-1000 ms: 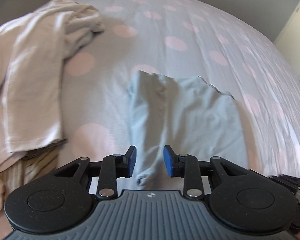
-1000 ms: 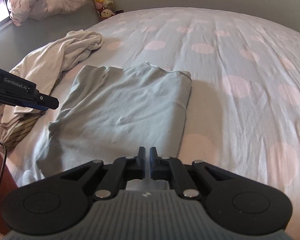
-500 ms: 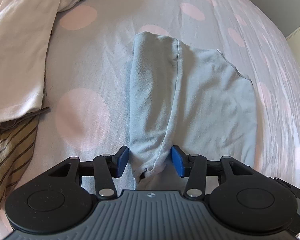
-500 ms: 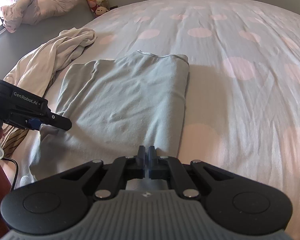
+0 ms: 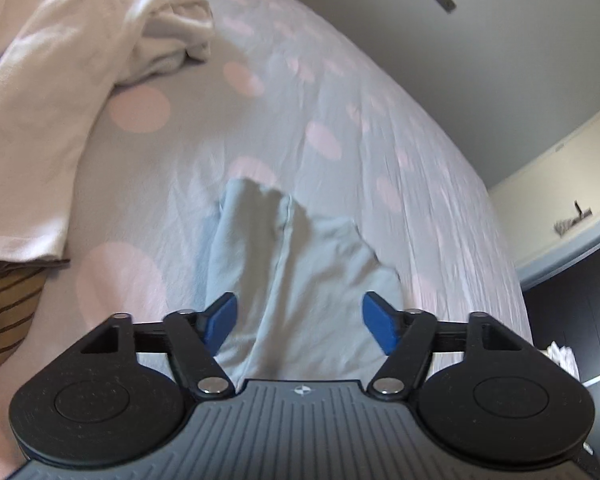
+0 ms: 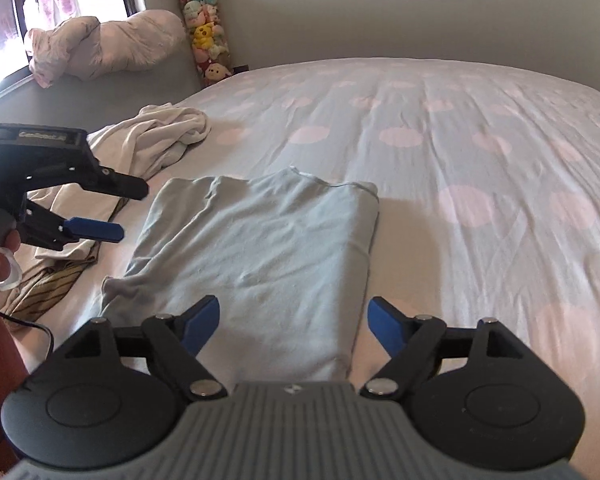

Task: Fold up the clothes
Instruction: 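Open both grippers wide and position them at the shirt's end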

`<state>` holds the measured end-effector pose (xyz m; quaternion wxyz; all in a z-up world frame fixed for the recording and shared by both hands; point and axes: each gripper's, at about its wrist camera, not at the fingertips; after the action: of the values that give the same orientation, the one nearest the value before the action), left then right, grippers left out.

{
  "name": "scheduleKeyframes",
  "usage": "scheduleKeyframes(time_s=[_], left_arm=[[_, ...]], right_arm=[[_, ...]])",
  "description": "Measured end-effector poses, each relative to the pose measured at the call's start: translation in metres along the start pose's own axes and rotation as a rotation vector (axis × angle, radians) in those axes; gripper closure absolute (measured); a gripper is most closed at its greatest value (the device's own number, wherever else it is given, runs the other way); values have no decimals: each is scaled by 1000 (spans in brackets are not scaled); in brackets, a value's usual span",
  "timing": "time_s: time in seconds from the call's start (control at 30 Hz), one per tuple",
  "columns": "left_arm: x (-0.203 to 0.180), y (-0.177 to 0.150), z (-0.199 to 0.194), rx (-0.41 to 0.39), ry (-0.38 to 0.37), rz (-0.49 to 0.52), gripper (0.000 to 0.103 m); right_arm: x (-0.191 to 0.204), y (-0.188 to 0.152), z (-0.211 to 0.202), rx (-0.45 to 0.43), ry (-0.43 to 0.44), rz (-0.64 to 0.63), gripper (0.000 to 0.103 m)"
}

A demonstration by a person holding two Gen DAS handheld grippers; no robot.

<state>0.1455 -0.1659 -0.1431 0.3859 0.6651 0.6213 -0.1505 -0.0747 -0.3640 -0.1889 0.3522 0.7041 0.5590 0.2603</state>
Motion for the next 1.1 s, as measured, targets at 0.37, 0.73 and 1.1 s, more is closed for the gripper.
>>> scheduleKeyframes(time_s=[0.37,0.73,1.1], left_arm=[[-21,10,-9,-195,15,94,28],[-17,20,20,-183,89,231,28],[12,33,37,-96,49,153,28]], right_arm=[[-12,18,-4,-31,-227,-22,15],[-32,37,33,49,-114,-31,12],[-49,47,57,48,-138,-14,11]])
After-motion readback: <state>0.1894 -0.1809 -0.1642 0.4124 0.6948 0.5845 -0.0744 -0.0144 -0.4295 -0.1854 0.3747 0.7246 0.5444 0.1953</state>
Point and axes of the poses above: each gripper's, at about its wrist camera, not at the fingertips, and z roughly the way its jaws point, x to its left, y to its top, and after that the axes turned 15 degrees about -z, right-handed
